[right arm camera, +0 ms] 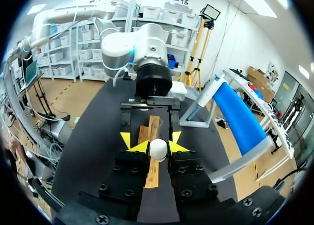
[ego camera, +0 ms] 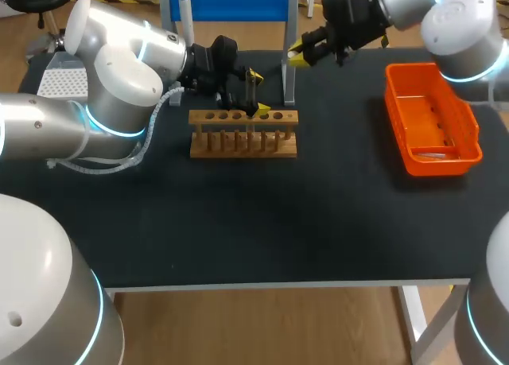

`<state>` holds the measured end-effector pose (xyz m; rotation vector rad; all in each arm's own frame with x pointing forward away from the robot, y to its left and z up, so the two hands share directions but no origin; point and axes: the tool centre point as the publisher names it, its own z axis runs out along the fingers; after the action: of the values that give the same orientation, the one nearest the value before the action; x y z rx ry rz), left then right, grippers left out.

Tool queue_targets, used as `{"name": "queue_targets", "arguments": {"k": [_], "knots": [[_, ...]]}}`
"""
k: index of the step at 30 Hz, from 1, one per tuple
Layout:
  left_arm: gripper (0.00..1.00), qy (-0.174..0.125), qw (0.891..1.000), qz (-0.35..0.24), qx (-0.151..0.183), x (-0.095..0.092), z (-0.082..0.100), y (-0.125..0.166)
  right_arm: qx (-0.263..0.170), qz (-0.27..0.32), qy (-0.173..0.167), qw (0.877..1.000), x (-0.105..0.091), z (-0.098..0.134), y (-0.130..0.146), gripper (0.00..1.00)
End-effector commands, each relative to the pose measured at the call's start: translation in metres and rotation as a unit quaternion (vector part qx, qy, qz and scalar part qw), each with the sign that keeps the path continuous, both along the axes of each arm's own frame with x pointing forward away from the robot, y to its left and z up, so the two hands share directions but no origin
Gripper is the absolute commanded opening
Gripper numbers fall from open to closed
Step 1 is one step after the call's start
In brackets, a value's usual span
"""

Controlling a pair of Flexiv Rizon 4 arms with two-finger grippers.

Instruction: Invert the test tube, pick up the pipette, mount the tip to pipette, aspirate from beaker and dispense into the tube, eject the tip, return the pipette, and cap with the stopper.

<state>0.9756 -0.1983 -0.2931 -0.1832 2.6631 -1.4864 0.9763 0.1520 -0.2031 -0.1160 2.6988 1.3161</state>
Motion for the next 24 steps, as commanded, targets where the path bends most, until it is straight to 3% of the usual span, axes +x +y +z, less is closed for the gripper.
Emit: {"name": "queue_targets", "arguments": {"k": [1,24], "knots": [[1.00,0.001,1.000,-0.001,0.000,0.001,0.000,0.000,-0.010,0.031,0.024,0.999,0.010,0.001,0.012,0.00],[1.00,0.001,1.000,-0.001,0.000,0.001,0.000,0.000,-0.017,0.047,0.034,0.998,0.000,-0.001,0.041,0.00]]}}
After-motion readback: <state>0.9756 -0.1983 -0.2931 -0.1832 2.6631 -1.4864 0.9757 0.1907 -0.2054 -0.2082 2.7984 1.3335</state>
